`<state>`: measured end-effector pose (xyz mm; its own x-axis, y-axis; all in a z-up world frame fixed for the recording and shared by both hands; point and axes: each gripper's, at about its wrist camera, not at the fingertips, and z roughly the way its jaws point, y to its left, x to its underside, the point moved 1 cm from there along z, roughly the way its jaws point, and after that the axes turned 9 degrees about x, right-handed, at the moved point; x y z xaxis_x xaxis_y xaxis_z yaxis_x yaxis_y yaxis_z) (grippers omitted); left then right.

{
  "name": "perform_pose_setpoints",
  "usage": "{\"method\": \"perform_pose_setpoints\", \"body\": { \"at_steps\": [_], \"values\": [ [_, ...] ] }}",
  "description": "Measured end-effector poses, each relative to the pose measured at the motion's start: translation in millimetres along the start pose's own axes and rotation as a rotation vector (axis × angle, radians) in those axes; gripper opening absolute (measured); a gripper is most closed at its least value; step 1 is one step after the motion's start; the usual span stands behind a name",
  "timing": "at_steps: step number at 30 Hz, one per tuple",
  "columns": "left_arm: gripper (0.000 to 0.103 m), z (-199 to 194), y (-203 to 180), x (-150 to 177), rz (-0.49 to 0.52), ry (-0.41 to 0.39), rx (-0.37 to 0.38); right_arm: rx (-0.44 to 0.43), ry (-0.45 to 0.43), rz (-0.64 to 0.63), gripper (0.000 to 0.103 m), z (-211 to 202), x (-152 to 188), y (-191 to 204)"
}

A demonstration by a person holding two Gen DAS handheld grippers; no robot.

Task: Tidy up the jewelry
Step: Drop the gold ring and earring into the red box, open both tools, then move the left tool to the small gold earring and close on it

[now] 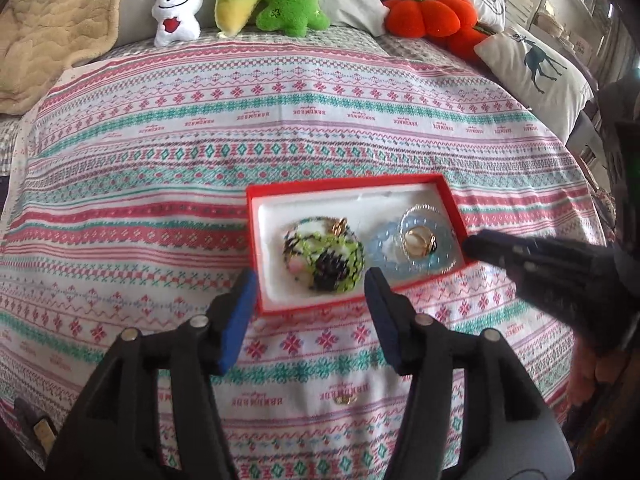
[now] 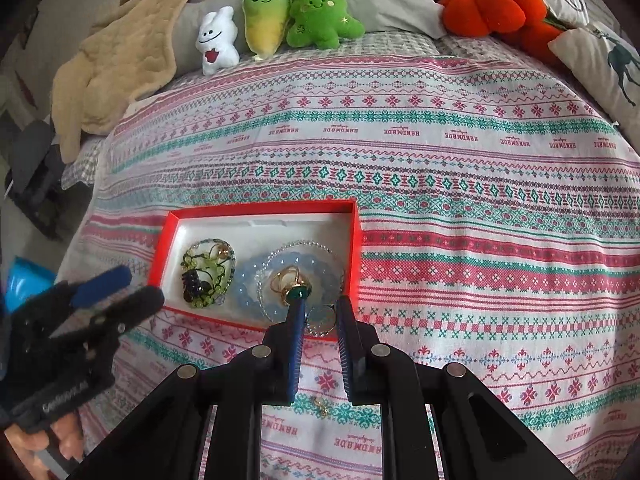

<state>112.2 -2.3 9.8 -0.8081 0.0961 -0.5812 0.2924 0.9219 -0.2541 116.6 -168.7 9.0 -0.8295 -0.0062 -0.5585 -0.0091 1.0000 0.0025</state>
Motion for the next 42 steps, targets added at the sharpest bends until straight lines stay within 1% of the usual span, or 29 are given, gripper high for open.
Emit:
{"method": "perform_pose_setpoints", "body": {
  "at_steps": [2, 8, 11, 17, 21, 23, 24, 25, 26, 28, 36, 40, 42],
  "values": [
    [0.061, -2, 3, 7, -0.006, 0.009, 0.002, -0.002, -0.006, -0.002, 0.016, 2, -4, 4],
    [0.062, 2, 15, 21, -0.036, 0.036, -0.004, 0.005, -0.021, 0.005, 0.017, 10, -11, 8],
    [0.062, 3, 18, 26, -0.041, 0.043, -0.005, -0.006, -0.030, 0.009, 0.017, 11, -12, 8],
    [0.062, 3, 15, 31, -0.025, 0.051, -0.003, -0.012, -0.035, -0.004, 0.020, 4, -13, 9],
    [0.063, 3, 14, 36, -0.032, 0.065, 0.007, -0.012, -0.029, -0.015, 0.024, -1, -10, 8],
    [0.063, 3, 13, 39, -0.030, 0.074, 0.014, -0.009, -0.026, -0.020, 0.029, -4, -7, 8],
    [0.063, 4, 11, 40, -0.027, 0.077, 0.014, -0.007, -0.029, -0.027, 0.043, -7, -6, 8],
    [0.063, 4, 9, 42, -0.020, 0.080, 0.013, -0.003, -0.034, -0.031, 0.060, -10, -4, 9],
    [0.063, 4, 8, 44, -0.012, 0.085, 0.012, 0.003, -0.048, -0.036, 0.064, -14, -1, 9],
    [0.063, 4, 5, 47, 0.001, 0.093, 0.011, 0.010, -0.059, -0.052, 0.064, -20, 3, 10],
    [0.063, 2, -2, 59, 0.039, 0.118, 0.010, 0.035, -0.031, -0.059, 0.065, -29, 20, 5],
    [0.063, 1, 2, 64, 0.027, 0.133, 0.022, 0.064, -0.004, -0.057, 0.068, -28, 32, 0],
    [0.064, 2, 4, 67, 0.019, 0.147, 0.045, 0.073, 0.011, -0.050, 0.068, -27, 37, -2]
  ]
}}
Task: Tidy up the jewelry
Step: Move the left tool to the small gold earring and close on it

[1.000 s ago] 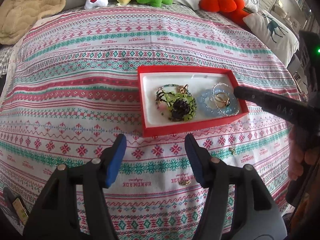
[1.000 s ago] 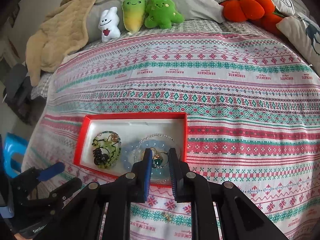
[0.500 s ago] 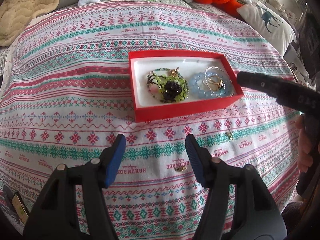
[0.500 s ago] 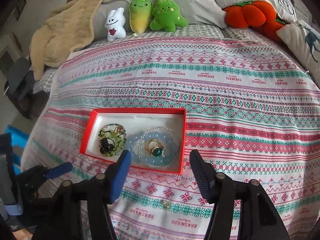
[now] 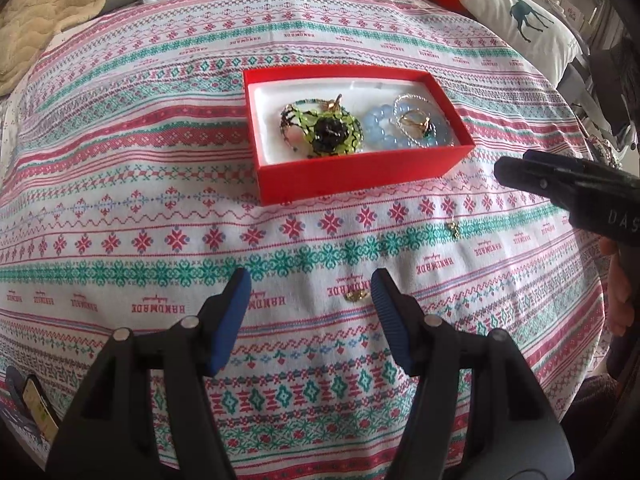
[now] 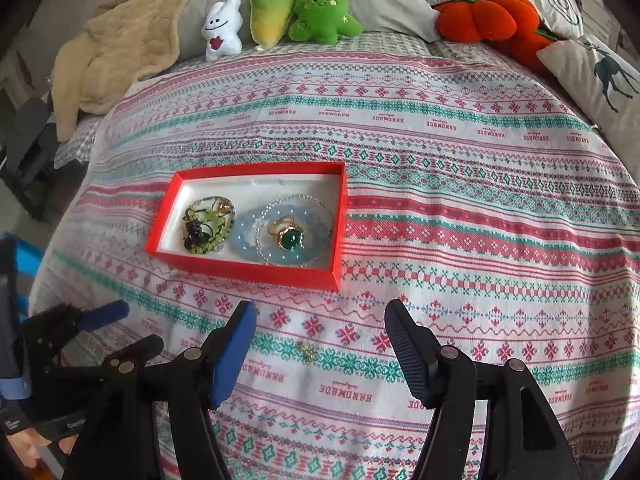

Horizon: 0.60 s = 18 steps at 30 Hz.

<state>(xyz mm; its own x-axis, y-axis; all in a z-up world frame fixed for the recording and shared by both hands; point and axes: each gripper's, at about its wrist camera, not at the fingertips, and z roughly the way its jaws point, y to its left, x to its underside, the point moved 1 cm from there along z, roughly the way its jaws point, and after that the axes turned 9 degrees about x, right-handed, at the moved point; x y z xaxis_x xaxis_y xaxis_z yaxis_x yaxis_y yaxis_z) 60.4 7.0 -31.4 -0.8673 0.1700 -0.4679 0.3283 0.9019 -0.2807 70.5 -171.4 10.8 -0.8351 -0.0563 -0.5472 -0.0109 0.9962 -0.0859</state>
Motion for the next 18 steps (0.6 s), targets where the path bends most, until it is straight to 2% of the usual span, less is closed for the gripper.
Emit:
{"method": "perform_pose_setpoints", "body": {
  "at_steps": [4, 9, 18],
  "values": [
    [0.063, 7, 1, 6, -0.031, 0.040, 0.061, 0.009, 0.031, 0.015, 0.069, 3, 10, -6],
    [0.063, 13, -2, 9, -0.048, 0.064, 0.086, 0.028, 0.075, 0.032, 0.069, 10, 16, -11],
    [0.044, 32, -13, 10, -0.055, 0.120, 0.085, 0.037, 0.099, 0.035, 0.069, 15, 20, -14]
  ]
}}
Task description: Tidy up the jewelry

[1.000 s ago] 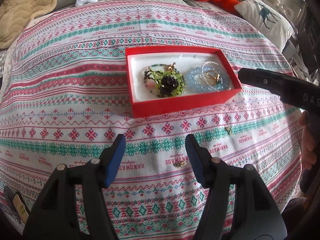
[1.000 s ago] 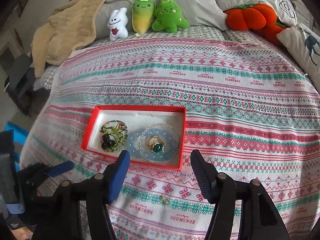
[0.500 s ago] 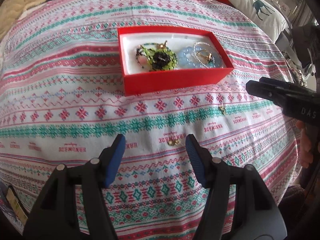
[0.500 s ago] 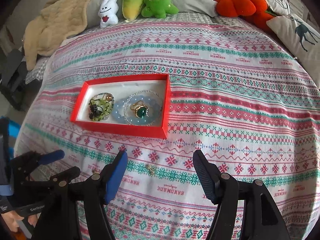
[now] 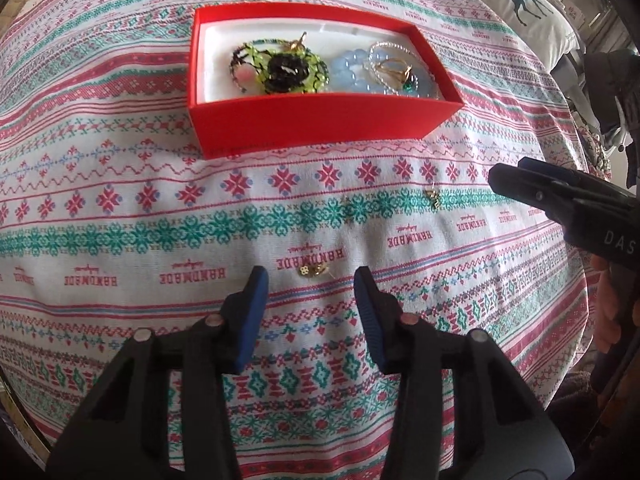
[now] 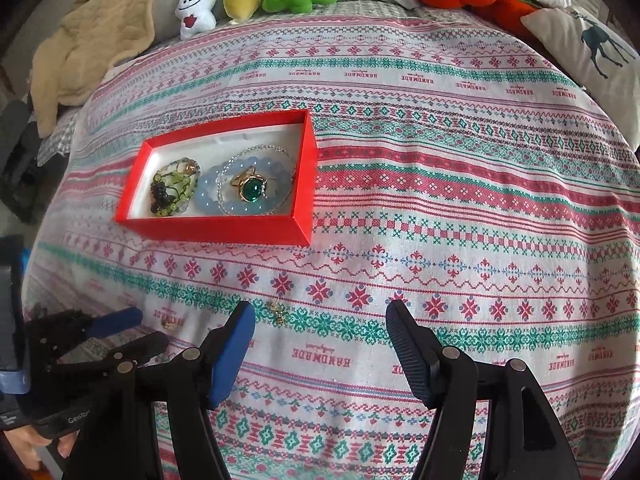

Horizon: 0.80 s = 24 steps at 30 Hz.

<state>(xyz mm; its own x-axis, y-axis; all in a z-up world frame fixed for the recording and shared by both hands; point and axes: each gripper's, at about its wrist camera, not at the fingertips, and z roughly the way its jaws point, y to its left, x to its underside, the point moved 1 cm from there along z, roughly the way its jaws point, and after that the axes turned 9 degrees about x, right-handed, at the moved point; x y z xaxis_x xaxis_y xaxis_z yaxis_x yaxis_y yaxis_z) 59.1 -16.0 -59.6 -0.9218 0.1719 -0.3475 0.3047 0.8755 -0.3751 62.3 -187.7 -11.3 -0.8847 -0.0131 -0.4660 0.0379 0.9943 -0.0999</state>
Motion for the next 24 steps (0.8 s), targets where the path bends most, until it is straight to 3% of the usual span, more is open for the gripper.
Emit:
{"method": "perform_pose_setpoints", "body": {
  "at_steps": [9, 14, 19, 21, 24],
  "values": [
    [0.031, 11, -7, -6, -0.043, -0.024, -0.036, 0.011, 0.008, -0.015, 0.069, 3, 2, 1],
    [0.018, 17, -11, -6, -0.041, -0.017, -0.061, 0.017, 0.009, -0.018, 0.069, 5, 2, 1],
    [0.016, 24, -24, -8, -0.005, -0.013, -0.106, 0.021, 0.013, -0.016, 0.069, 7, 1, 0],
    [0.009, 23, -24, -9, -0.001, -0.013, -0.104, 0.021, 0.015, -0.015, 0.069, 8, 0, 0],
    [0.009, 19, -25, -10, 0.003, -0.022, -0.102, 0.022, 0.016, -0.014, 0.069, 10, -1, 0]
  ]
}}
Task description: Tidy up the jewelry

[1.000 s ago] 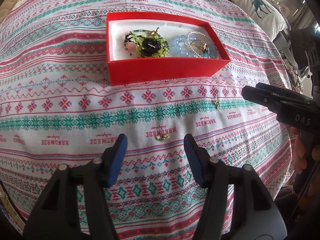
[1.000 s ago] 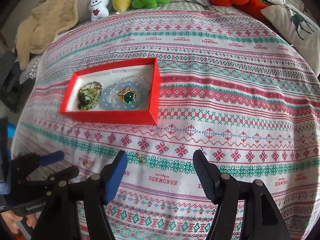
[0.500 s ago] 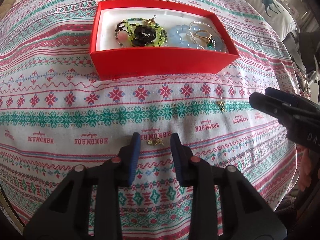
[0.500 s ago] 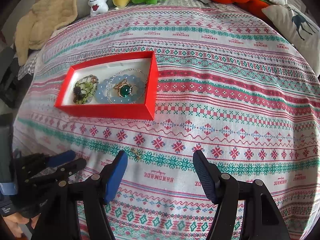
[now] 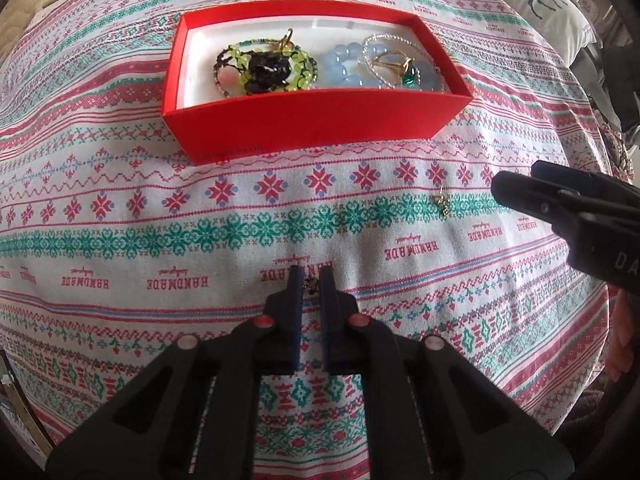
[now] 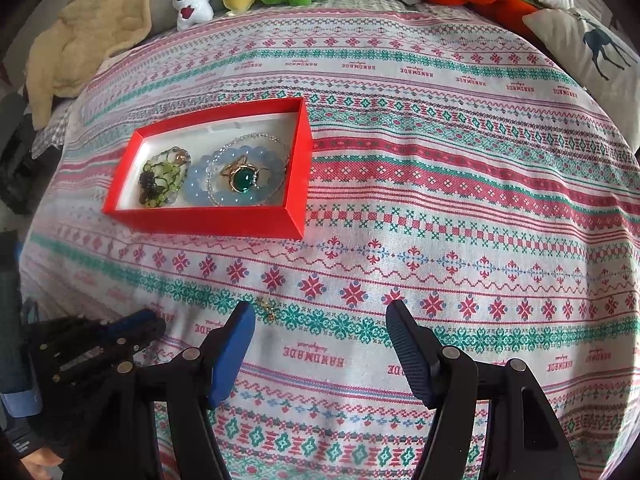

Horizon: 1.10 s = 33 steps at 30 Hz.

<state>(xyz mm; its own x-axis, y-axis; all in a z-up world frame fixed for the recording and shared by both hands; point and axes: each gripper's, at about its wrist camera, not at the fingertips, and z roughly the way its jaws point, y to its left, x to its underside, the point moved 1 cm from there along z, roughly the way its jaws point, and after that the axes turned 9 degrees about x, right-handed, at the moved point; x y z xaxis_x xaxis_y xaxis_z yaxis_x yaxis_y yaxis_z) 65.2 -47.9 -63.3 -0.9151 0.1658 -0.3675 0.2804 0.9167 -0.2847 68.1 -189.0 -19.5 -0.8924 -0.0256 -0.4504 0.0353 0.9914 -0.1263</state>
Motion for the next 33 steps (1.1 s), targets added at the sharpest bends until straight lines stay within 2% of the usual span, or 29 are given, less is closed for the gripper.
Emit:
{"method": "perform_pose_setpoints", "body": {
  "at_steps": [9, 16, 18, 20, 29, 32, 33],
  "values": [
    [0.009, -19, 12, 1, -0.009, -0.038, 0.000, -0.019, 0.020, 0.006, 0.069, 8, -6, 8],
    [0.009, -30, 24, 3, -0.029, -0.057, 0.001, -0.056, 0.071, 0.008, 0.067, 28, -12, 23],
    [0.009, -31, 26, 2, -0.034, -0.059, 0.001, -0.060, 0.086, 0.005, 0.058, 35, -11, 26],
    [0.009, -33, 28, 3, -0.035, -0.059, -0.001, -0.061, 0.105, -0.002, 0.045, 43, -11, 32],
    [0.009, -37, 33, 6, -0.031, -0.058, -0.006, -0.025, 0.097, -0.016, 0.027, 56, -12, 41],
    [0.009, -36, 33, 5, -0.031, -0.057, -0.011, -0.023, 0.093, -0.021, 0.013, 57, -8, 44],
    [0.009, -36, 32, 5, -0.030, -0.058, -0.013, -0.023, 0.092, -0.022, 0.012, 58, -6, 45]
  ]
}}
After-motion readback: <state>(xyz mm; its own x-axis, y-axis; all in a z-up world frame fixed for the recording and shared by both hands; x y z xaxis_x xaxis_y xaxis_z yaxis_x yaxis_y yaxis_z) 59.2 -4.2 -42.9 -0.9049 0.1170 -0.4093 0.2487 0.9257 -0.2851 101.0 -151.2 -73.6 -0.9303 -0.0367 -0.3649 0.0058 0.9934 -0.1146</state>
